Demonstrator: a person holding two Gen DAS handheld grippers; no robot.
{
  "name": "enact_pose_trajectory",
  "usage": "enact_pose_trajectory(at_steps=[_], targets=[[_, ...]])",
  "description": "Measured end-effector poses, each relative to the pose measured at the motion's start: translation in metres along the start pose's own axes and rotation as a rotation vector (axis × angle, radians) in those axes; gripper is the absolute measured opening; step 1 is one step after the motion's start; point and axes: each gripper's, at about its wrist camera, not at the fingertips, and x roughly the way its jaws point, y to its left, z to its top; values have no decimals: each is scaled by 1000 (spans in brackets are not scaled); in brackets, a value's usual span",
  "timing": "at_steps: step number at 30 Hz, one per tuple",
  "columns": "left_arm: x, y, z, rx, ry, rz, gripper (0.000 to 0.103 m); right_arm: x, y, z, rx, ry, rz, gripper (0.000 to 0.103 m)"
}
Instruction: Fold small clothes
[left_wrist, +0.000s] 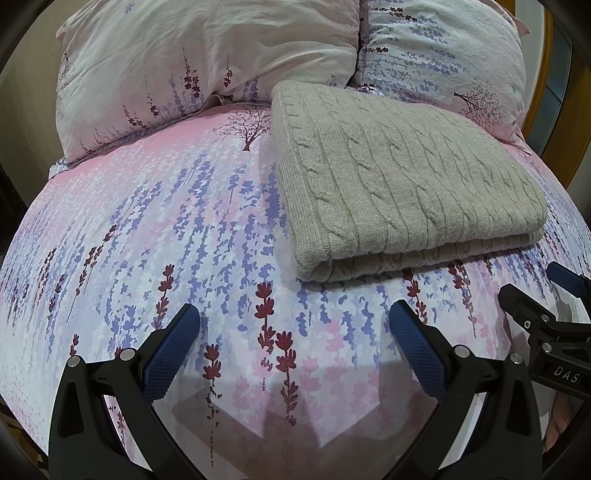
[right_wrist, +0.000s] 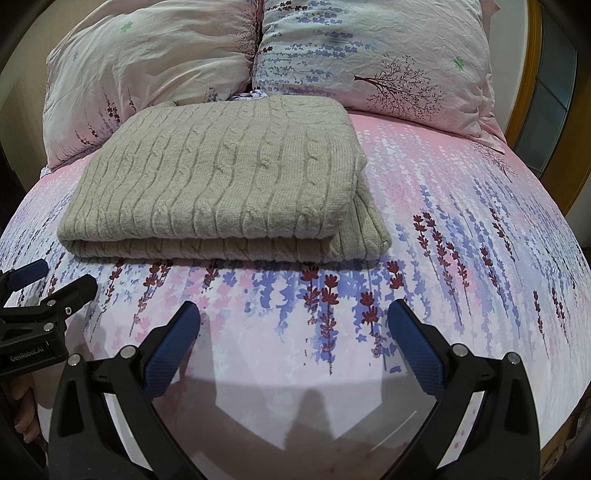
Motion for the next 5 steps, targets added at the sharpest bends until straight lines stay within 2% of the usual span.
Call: enact_pose_trajectory(at_steps=[5], targets=[[0, 0, 1, 1, 0, 0, 102, 0, 0, 0, 0, 0, 0, 101]])
